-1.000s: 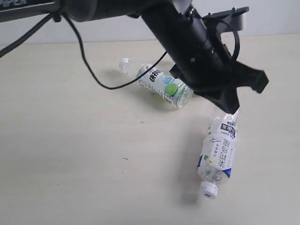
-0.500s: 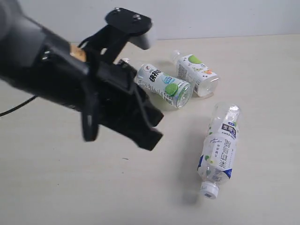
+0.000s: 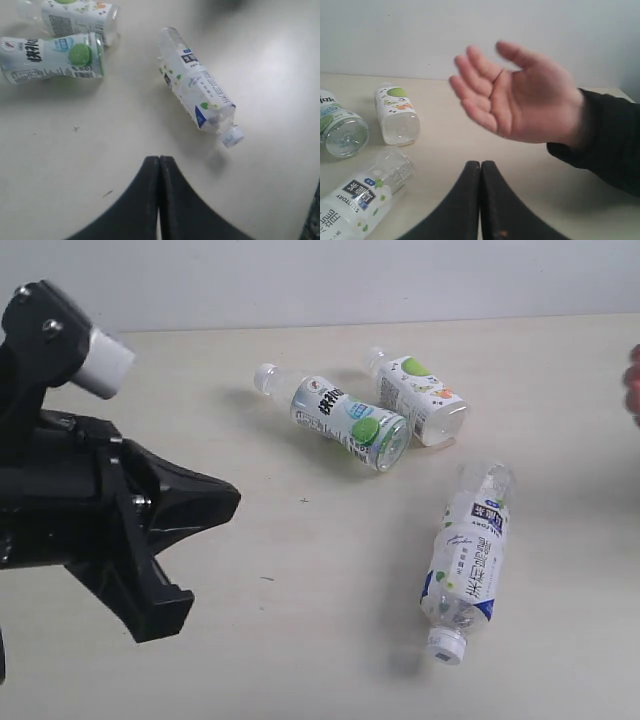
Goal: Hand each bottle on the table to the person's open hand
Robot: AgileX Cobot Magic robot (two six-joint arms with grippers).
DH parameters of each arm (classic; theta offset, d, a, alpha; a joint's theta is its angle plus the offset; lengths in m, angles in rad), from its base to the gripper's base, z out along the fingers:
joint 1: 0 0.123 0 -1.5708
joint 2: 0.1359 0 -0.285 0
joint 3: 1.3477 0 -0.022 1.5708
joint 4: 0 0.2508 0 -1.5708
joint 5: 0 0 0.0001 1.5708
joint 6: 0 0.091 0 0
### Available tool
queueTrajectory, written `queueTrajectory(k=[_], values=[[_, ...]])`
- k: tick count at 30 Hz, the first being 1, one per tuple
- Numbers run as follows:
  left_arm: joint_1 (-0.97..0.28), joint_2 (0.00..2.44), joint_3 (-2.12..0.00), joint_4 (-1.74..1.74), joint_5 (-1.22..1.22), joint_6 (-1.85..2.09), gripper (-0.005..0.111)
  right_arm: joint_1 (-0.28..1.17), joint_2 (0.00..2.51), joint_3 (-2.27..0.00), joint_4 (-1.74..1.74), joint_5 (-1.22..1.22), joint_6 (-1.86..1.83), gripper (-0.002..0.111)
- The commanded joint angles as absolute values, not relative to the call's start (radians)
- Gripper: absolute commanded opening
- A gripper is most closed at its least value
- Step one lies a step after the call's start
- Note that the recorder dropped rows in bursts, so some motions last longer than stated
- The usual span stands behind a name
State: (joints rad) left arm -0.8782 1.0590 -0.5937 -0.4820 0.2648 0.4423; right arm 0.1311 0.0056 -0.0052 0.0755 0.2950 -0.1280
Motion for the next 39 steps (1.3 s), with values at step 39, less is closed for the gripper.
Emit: queueTrajectory(k=[39], values=[[-0.875,0.269,-0.073,-0.482,-0.265,0.412,0.0,0.125,0.0,0.0,0.076,0.286,-0.128,0.0]])
